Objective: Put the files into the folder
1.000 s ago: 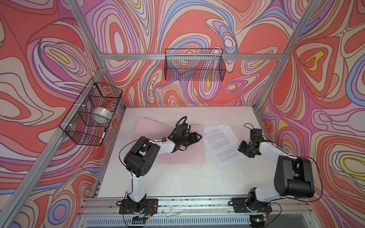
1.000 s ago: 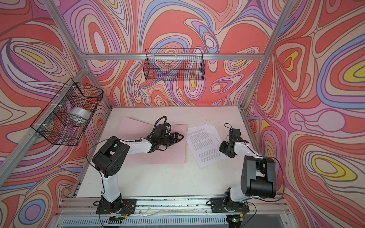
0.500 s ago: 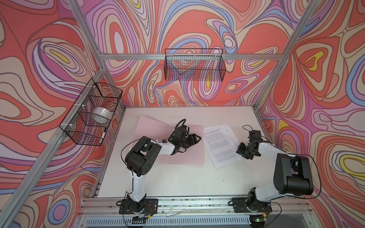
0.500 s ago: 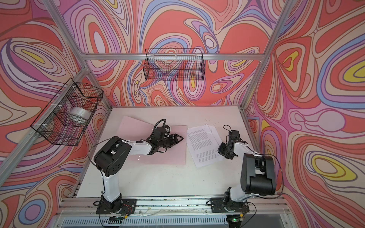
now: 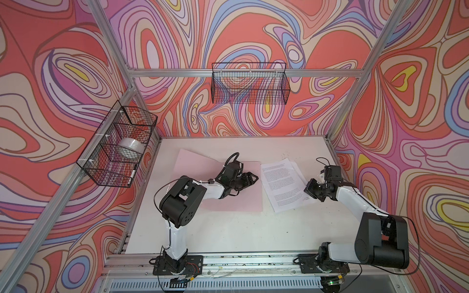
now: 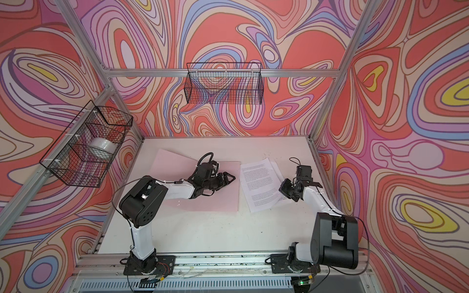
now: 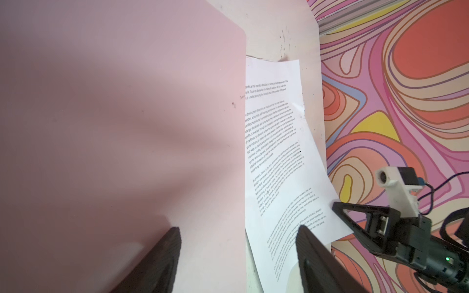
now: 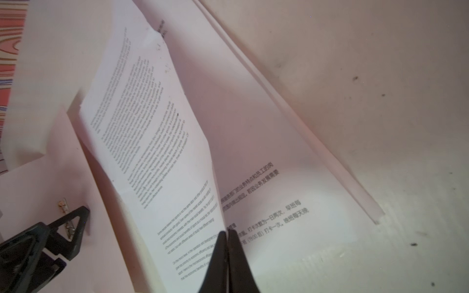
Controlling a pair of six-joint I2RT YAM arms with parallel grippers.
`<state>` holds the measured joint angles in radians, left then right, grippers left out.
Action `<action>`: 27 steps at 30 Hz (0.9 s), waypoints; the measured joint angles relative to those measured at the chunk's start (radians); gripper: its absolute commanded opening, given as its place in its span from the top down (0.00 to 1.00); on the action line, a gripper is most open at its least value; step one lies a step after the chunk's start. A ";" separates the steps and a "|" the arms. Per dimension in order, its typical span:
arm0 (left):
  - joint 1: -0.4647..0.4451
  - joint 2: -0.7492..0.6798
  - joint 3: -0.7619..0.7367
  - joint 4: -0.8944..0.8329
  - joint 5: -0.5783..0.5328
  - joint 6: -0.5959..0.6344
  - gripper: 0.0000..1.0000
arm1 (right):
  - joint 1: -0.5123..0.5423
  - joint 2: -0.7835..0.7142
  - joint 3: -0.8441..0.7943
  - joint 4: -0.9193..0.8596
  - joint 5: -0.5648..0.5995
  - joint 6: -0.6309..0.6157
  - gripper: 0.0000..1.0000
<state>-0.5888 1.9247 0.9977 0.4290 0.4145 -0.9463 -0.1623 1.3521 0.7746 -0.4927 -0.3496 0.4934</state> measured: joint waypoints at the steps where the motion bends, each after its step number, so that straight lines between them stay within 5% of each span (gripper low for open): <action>1: 0.001 -0.012 0.003 -0.012 0.001 0.003 0.27 | 0.000 -0.013 0.009 -0.006 -0.009 0.011 1.00; 17: 0.019 -0.354 -0.125 -0.134 -0.079 0.036 0.28 | 0.027 -0.130 0.364 -0.027 -0.191 0.264 1.00; 27: 0.021 -0.388 -0.272 -0.154 -0.146 0.026 0.28 | 0.354 0.030 0.677 0.025 -0.131 0.360 1.00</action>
<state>-0.5682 1.5364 0.7258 0.2752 0.2684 -0.9207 0.1921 1.3819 1.4517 -0.4675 -0.4805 0.8536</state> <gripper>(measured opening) 0.723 0.047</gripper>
